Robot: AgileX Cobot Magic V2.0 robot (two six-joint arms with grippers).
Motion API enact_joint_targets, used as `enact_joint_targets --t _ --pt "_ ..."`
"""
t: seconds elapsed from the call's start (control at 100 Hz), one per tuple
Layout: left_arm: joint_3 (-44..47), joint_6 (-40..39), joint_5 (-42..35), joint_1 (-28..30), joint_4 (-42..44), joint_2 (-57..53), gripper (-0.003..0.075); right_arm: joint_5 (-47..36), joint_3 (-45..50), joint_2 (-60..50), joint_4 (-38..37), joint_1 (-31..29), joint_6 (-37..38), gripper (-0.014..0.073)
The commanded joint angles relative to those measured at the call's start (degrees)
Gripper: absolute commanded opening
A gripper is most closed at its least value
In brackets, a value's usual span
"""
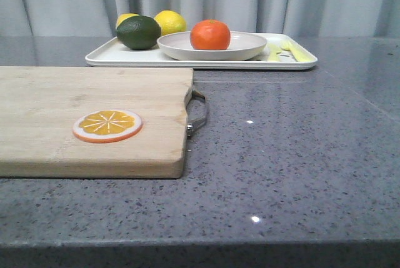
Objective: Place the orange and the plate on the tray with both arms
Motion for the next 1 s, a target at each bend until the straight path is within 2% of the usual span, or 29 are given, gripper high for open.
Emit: enact_joint_targets --t 0.0,0.71,0.81,0.99 --pt "-1.57 -0.18 -4.54 0.05 -0.73 0.34 -0.0020 -4.03 -1.34 -0.20 -0.11 0.02 -0.59 -0.0067" --pt "-1.29 -0.18 -5.69 0.16 0.45 1.61 -0.0020 -4.03 -1.34 -0.20 -0.11 0.02 -0.59 -0.0067" --pt "-0.50 -0.18 -10.95 3.46 3.21 2.14 -0.0020 -4.03 -1.34 -0.20 -0.11 0.02 -0.59 -0.0067" --pt "1.14 -0.18 -18.41 14.48 6.06 2.28 -0.0020 -4.03 -1.34 -0.20 -0.11 0.02 -0.59 -0.0067"
